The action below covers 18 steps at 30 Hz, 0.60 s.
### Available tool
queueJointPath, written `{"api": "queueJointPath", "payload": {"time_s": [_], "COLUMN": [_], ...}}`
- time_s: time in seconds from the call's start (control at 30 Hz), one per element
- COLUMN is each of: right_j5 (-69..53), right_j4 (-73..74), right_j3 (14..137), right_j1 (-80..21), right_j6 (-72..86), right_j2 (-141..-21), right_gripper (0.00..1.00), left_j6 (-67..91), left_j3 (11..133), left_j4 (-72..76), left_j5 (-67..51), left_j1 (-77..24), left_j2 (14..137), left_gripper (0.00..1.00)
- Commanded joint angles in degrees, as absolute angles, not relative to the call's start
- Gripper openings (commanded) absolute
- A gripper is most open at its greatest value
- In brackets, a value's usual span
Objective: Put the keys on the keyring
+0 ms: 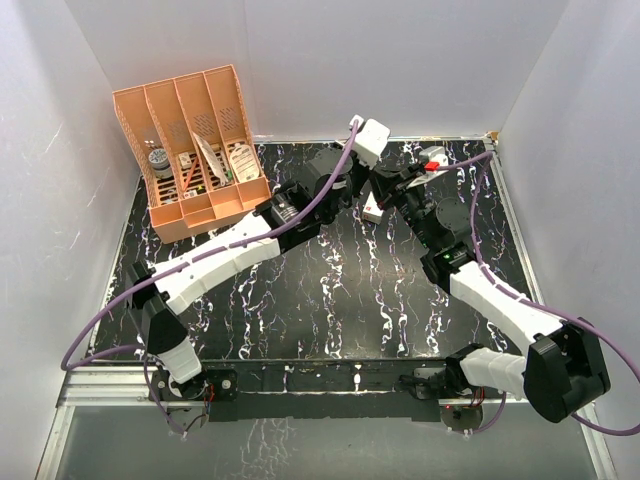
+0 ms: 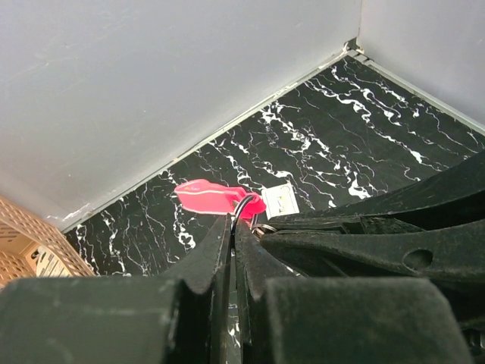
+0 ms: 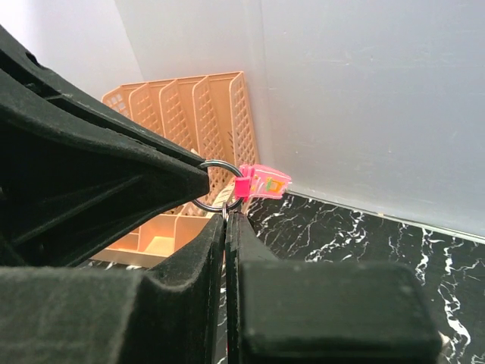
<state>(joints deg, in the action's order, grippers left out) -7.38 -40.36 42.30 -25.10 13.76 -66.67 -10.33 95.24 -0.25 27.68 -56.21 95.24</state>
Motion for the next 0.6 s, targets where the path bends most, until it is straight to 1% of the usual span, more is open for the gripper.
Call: {"api": "queueJointPath", "payload": {"time_s": [0.0,0.23,0.57], "right_j5": [-4.7,-3.6,-2.4], "right_j4": [-42.0,-40.5,-38.5], "right_j3": [42.3,42.2,42.5], "right_j1": [-25.0,-24.9,-24.9], "right_j6": [10.7,8.3,6.3], "right_j2": [-64.0,-63.2,-62.6], "right_gripper": [0.01,0.01,0.01], "left_j6": [-9.5,-8.6,-9.1], "left_j3": [100.6,106.4,110.1], "left_j4": [-8.1,-15.4,-20.3], "left_j5": [26.1,24.6,24.8], "left_j1": [-56.5,-56.5,-56.6], "left_j2": [96.6,99.3,100.4], "left_gripper": [0.00,0.00,0.00]}}
